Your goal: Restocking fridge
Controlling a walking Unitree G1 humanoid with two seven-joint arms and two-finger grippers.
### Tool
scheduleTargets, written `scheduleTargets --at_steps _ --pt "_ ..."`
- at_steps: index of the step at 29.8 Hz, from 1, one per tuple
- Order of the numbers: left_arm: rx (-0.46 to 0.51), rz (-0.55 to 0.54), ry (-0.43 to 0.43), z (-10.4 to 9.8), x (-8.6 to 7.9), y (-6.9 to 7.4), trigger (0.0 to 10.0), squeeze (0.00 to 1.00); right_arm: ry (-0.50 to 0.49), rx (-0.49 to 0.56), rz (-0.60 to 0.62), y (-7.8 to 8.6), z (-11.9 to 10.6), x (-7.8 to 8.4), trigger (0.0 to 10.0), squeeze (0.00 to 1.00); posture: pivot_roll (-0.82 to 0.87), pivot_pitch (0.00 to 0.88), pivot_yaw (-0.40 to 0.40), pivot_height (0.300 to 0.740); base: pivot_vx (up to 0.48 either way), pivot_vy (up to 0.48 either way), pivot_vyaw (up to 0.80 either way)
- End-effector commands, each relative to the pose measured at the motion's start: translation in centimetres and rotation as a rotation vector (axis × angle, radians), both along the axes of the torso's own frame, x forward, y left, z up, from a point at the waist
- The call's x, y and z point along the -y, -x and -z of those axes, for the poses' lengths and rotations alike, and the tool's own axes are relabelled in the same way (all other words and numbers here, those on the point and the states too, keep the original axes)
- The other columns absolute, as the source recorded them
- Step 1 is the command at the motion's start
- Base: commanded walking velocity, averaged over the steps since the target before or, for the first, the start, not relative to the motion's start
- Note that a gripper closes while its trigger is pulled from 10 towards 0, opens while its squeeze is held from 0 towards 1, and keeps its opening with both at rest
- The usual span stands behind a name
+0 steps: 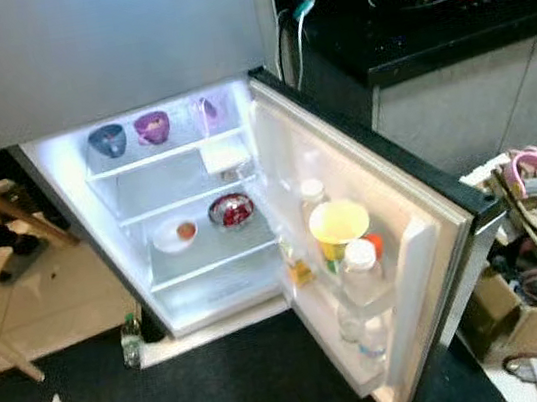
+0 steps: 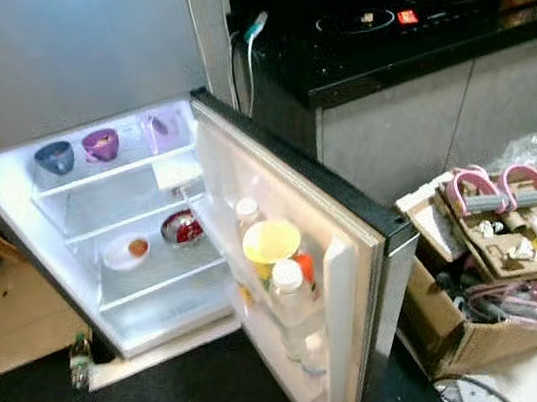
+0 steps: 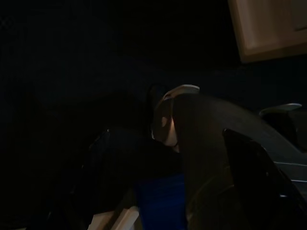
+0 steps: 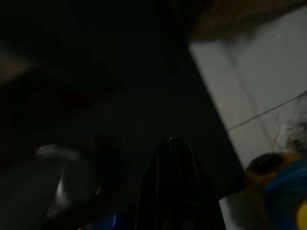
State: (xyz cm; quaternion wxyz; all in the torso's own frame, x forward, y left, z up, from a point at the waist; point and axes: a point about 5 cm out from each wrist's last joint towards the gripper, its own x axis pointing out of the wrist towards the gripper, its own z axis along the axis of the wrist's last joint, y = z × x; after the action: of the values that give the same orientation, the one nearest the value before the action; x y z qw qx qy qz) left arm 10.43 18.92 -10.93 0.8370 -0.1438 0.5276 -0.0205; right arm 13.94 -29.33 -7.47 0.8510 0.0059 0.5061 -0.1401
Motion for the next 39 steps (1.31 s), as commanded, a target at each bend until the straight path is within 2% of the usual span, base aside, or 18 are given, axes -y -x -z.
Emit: scheduleTargets --at_steps 1,6,8,9,13,15,16,17,19,23,24,26,27,32,34,36,38,39 --pt "-0.047 0.018 0.02 0.4 0.5 1.2 10.0 0.0 -0.003 0.047 0.014 -1.0 -0.3 -0.2 10.0 0.0 -0.04 0.042 0.031 0.74 0.0 0.0 0.0" --pt "-0.034 0.029 0.018 0.3 0.5 1.0 10.0 0.0 -0.002 0.109 0.018 -2.6 -1.1 0.0 10.0 0.0 -0.04 0.042 0.031 0.74 0.0 0.0 0.0" --pt "-0.034 0.059 0.037 0.3 0.9 1.0 10.0 0.0 -0.041 0.216 -0.006 -5.1 -2.3 -0.4 10.0 0.0 -0.04 0.042 0.031 0.74 0.0 -0.472 0.0" --pt "-0.035 0.057 0.036 0.3 0.9 1.0 10.0 0.0 -0.057 0.244 -0.01 -5.8 -2.7 -0.5 10.0 0.0 -0.04 0.042 0.031 0.74 0.0 -0.472 0.0" --pt "-0.04 0.042 0.024 0.4 0.8 1.1 10.0 0.0 -0.092 0.293 -0.025 -6.9 -3.2 -1.0 10.0 0.0 -0.04 0.042 0.031 0.74 0.0 -0.472 0.0" --pt "-0.046 0.03 0.02 0.4 0.7 1.2 10.0 0.0 -0.154 0.366 -0.017 -8.3 -4.0 -1.4 10.0 0.0 -0.04 0.043 0.031 0.74 0.0 0.0 0.0" --pt "-0.046 0.03 0.02 0.4 0.7 1.2 10.0 0.0 -0.154 0.366 -0.017 -8.3 -4.0 -1.4 10.0 0.0 -0.04 0.043 0.031 0.74 0.0 0.0 0.0" --pt "-0.047 0.025 0.022 0.4 0.7 1.2 10.0 0.0 -0.212 0.419 -0.016 -9.2 -4.5 -1.8 10.0 0.0 -0.04 0.043 0.031 0.74 0.0 0.0 0.0" --pt "-0.047 0.024 0.024 0.4 0.7 1.2 10.0 0.0 -0.232 0.435 -0.019 -9.5 -4.7 -2.0 10.0 0.0 -0.04 0.043 0.031 0.74 0.0 0.0 0.0" --pt "-0.049 0.025 0.029 0.4 0.8 1.3 10.0 0.0 -0.382 0.489 -0.126 -10.7 -5.3 -3.6 10.0 0.0 -0.04 0.046 0.031 0.74 0.0 0.0 0.0" --pt "-0.049 0.025 0.029 0.4 0.8 1.3 10.0 0.0 -0.382 0.489 -0.126 -10.7 -5.3 -3.6 10.0 0.0 -0.04 0.046 0.031 0.74 0.0 0.0 0.0" --pt "-0.049 0.027 0.03 0.4 0.8 1.3 10.0 0.0 -0.498 0.506 -0.242 -11.2 -5.6 -5.3 10.0 0.0 -0.04 0.046 0.031 0.74 0.0 0.0 0.0" --pt "-0.049 0.027 0.03 0.4 0.8 1.3 10.0 0.0 -0.498 0.506 -0.242 -11.2 -5.6 -5.3 10.0 0.0 -0.04 0.046 0.031 0.74 0.0 0.0 0.0" --pt "-0.048 0.027 0.034 0.4 0.9 1.3 10.0 0.0 -0.772 0.52 -0.625 -12.6 -7.2 -10.2 10.0 0.0 -0.04 0.047 0.03 0.74 0.0 0.0 0.0" --pt "-0.048 0.028 0.034 0.4 0.9 1.3 10.0 0.0 -0.777 0.52 -0.636 -12.7 -7.2 -10.3 10.0 0.0 -0.04 0.047 0.03 0.74 0.0 0.0 0.0" --pt "-0.05 0.03 0.033 0.4 0.9 1.3 10.0 0.0 -0.818 0.529 -0.763 -13.4 -8.1 -12.3 10.0 0.0 -0.04 0.049 0.032 0.74 0.0 0.0 0.0" --pt "-0.05 0.03 0.033 0.4 0.9 1.3 10.0 0.0 -0.818 0.529 -0.763 -13.4 -8.1 -12.3 10.0 0.0 -0.04 0.049 0.032 0.74 0.0 0.0 0.0" --pt "-0.051 0.032 0.032 0.4 0.9 1.3 10.0 0.0 -0.846 0.537 -0.839 -13.8 -8.6 -13.6 10.0 0.0 -0.04 0.049 0.032 0.74 0.0 0.0 0.0"
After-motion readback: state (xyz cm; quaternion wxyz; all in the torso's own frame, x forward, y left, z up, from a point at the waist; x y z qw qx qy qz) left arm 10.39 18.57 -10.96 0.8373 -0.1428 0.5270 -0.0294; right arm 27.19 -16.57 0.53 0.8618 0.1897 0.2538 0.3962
